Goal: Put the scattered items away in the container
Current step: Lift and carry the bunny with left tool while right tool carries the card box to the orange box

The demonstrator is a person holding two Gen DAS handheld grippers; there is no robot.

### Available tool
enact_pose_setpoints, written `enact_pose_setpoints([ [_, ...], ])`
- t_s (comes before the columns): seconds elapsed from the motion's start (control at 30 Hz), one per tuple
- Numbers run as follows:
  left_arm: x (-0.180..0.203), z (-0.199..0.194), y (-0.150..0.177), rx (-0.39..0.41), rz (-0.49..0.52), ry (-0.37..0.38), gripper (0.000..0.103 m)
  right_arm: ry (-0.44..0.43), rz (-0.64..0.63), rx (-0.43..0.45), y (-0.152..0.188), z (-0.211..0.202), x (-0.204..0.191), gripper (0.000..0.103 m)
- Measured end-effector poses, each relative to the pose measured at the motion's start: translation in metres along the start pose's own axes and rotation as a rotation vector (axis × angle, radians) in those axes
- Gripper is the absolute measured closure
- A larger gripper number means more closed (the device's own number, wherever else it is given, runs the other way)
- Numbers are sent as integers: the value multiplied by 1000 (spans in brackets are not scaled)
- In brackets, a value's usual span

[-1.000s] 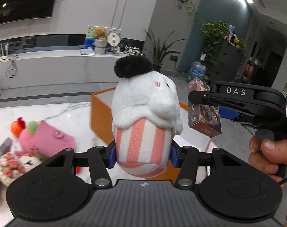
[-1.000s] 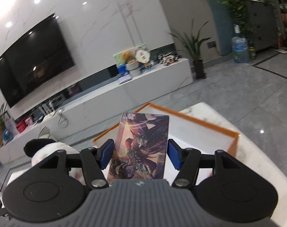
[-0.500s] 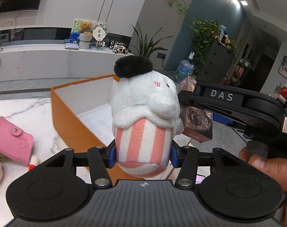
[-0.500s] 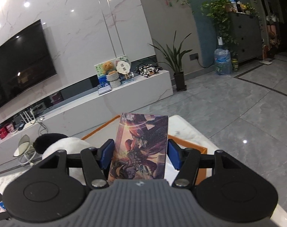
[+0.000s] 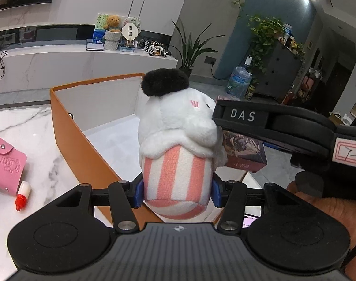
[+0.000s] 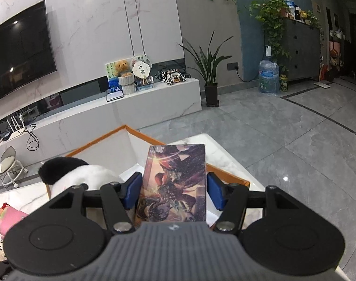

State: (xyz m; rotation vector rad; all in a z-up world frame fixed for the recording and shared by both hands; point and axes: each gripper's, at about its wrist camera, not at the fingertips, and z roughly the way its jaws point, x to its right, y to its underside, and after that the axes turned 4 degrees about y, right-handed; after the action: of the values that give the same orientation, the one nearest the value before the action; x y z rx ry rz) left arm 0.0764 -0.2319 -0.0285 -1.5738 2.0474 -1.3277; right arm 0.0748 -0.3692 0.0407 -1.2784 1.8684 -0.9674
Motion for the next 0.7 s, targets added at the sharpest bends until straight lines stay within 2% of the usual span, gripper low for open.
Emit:
enact_pose_setpoints([
  [0.2, 3, 4, 1, 4, 19, -22, 41, -40, 35, -36, 3, 13, 9, 41],
  [0.4, 8, 7, 3, -2, 38, -29, 42, -45, 64, -60, 6, 17, 13, 41],
  [0.47, 9, 16, -2, -29, 53, -40, 41, -49, 68, -82, 6, 23, 15, 41],
  [0.57, 18, 24, -8, -104, 140, -111, 41, -64, 77, -142, 6, 36, 18, 41],
  [0.6, 20, 25, -7, -117, 151, -114, 40, -70, 80, -168, 7, 41, 19, 40],
  [0.7, 24, 27, -6, -142, 169, -114, 30, -55, 70, -189, 5, 45, 21, 42],
])
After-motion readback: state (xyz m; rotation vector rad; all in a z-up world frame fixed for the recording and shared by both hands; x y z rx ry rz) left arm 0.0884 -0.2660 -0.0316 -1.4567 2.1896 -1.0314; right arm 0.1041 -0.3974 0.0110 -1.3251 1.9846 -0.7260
